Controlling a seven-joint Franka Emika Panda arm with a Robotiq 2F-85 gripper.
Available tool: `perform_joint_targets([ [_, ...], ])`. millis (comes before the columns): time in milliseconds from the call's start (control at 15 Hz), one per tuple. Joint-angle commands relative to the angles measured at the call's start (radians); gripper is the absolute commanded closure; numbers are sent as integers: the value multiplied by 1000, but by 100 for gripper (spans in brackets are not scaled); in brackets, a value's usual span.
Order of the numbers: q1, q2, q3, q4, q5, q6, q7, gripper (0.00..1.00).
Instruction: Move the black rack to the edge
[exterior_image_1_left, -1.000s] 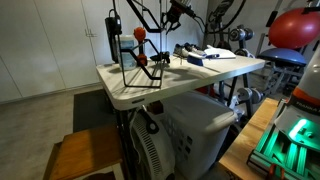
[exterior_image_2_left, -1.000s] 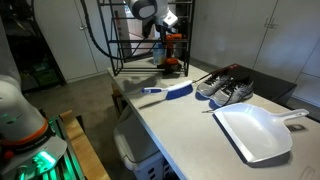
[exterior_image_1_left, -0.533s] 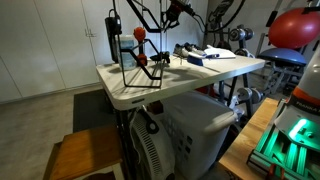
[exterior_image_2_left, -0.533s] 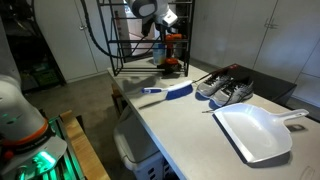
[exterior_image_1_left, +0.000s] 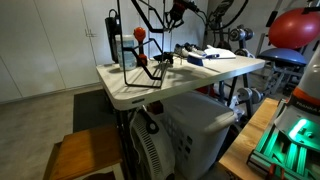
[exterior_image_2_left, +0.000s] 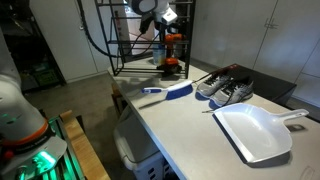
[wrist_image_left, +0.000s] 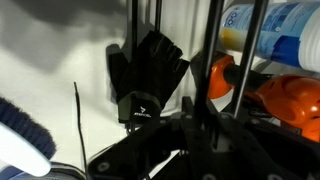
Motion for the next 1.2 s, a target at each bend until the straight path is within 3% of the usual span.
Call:
perform_joint_targets([
  [0, 11, -85, -19, -55, -101, -86, 82, 97],
  [600, 17, -142, -10, -71, -237, -194, 221, 97],
  [1133, 4, -246, -8, -207, -268, -187, 252, 97],
])
